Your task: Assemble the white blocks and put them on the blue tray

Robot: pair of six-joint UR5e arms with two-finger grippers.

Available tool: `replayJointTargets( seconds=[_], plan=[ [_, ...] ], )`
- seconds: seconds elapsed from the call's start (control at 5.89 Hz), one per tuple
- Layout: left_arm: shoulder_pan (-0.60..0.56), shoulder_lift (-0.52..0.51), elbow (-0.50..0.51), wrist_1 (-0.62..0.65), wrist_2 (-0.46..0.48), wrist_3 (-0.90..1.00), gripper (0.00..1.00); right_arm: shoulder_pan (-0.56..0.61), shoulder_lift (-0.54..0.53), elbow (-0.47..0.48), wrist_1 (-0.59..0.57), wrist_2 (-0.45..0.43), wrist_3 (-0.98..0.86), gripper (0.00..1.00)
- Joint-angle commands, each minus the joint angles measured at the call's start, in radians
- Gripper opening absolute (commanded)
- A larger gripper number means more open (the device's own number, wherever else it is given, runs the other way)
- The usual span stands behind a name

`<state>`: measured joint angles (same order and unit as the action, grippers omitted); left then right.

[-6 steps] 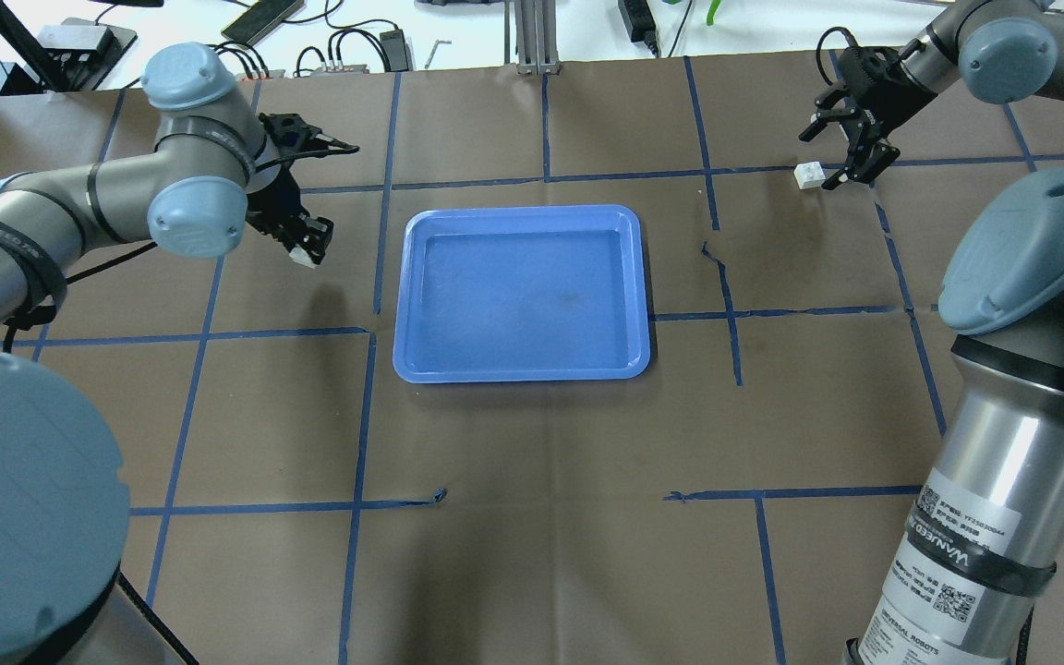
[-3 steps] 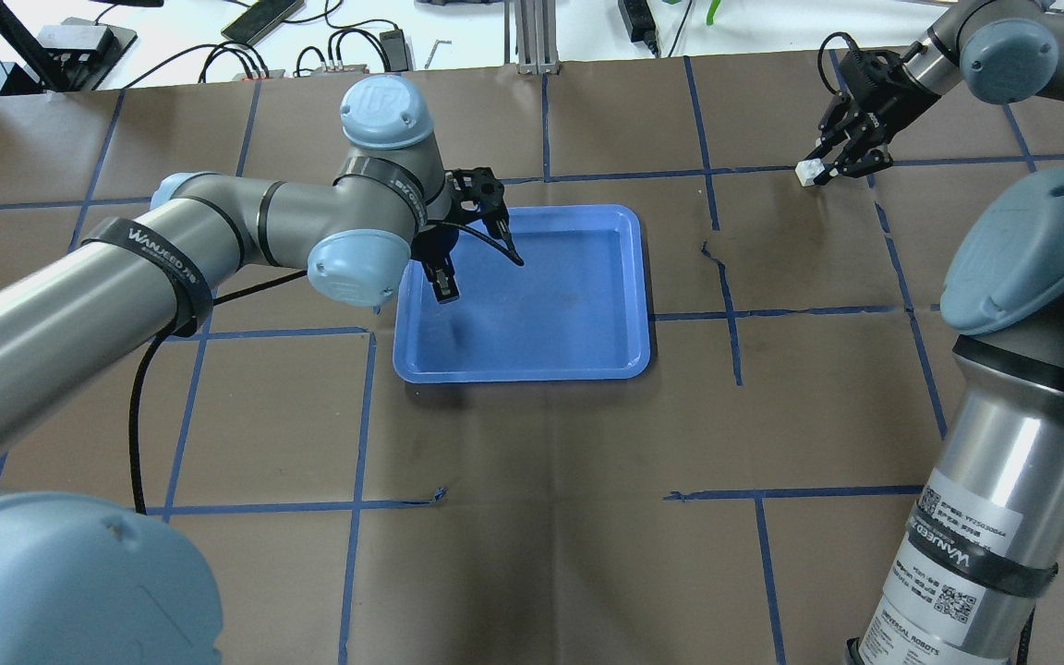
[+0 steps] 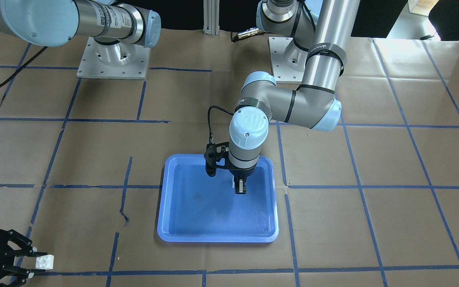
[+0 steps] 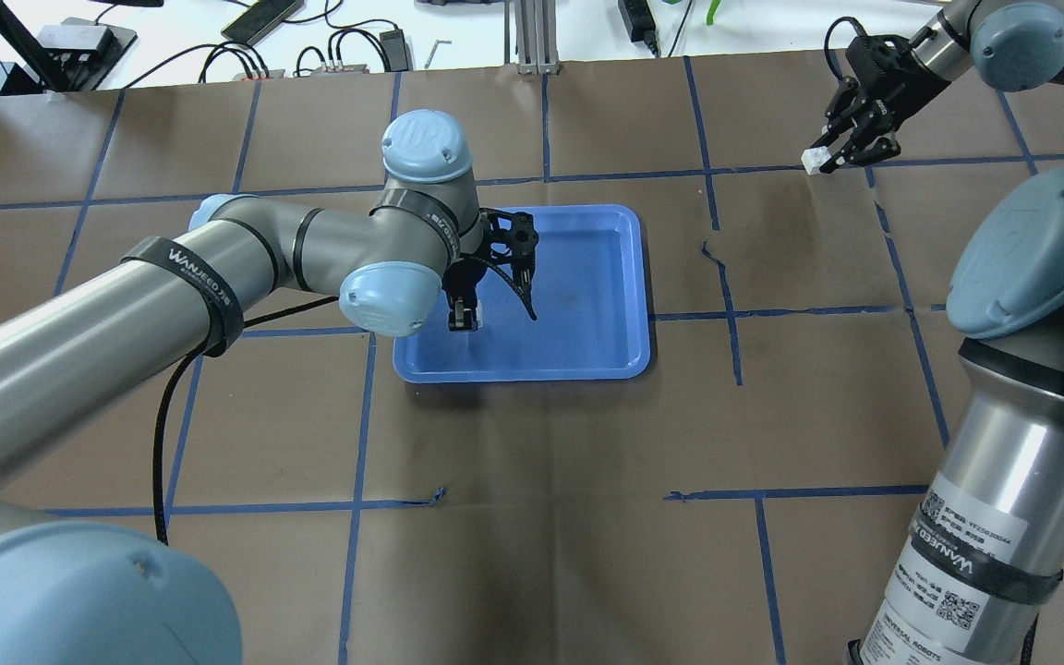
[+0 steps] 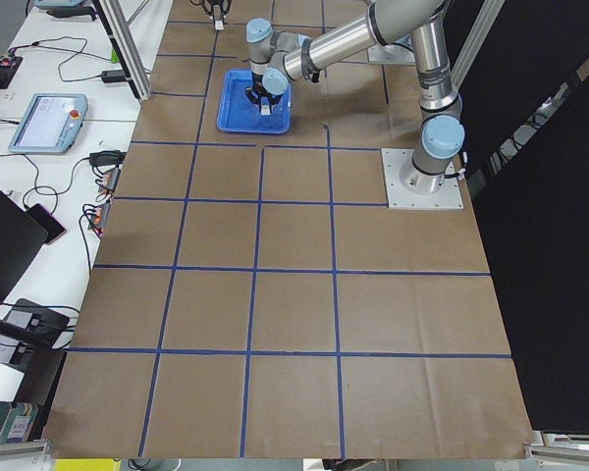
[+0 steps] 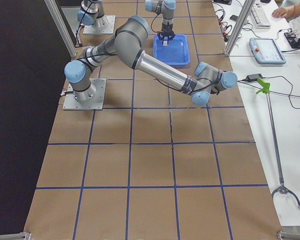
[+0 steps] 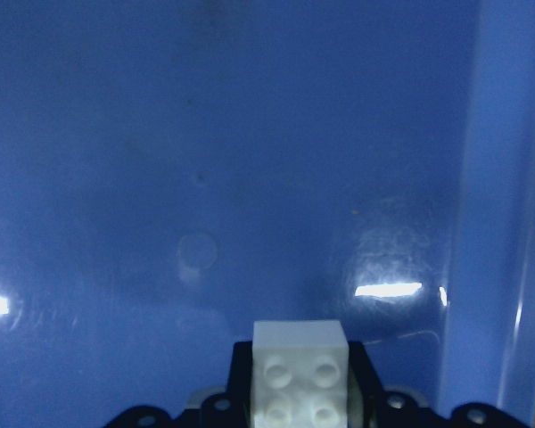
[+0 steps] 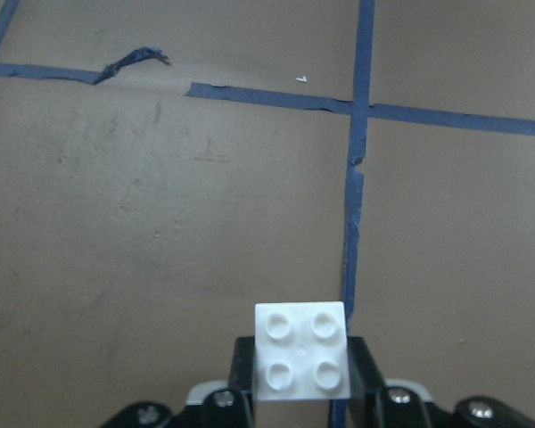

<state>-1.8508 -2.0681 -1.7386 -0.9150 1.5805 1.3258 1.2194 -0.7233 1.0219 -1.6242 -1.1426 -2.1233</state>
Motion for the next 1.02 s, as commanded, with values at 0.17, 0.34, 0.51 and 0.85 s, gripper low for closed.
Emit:
replayJointTargets(
  seconds=[0.17,0.34,0.51,0.85],
  plan=[
    [-0.024,-0.044,0.01,0.096,-0.004,-0.039,0.04,0.008,-0.198,0.307,-0.029,0.084,0.046,0.21],
    [-0.025,-0.044,0.011,0.097,-0.004,-0.052,0.04,0.015,-0.275,0.436,-0.134,0.093,0.098,0.21],
    [-0.025,-0.044,0.014,0.099,-0.004,-0.054,0.05,0.04,-0.332,0.543,-0.213,0.122,0.143,0.21],
    [-0.025,-0.044,0.014,0.096,-0.005,-0.066,0.65,0.118,-0.422,0.709,-0.333,0.126,0.239,0.21]
  ],
)
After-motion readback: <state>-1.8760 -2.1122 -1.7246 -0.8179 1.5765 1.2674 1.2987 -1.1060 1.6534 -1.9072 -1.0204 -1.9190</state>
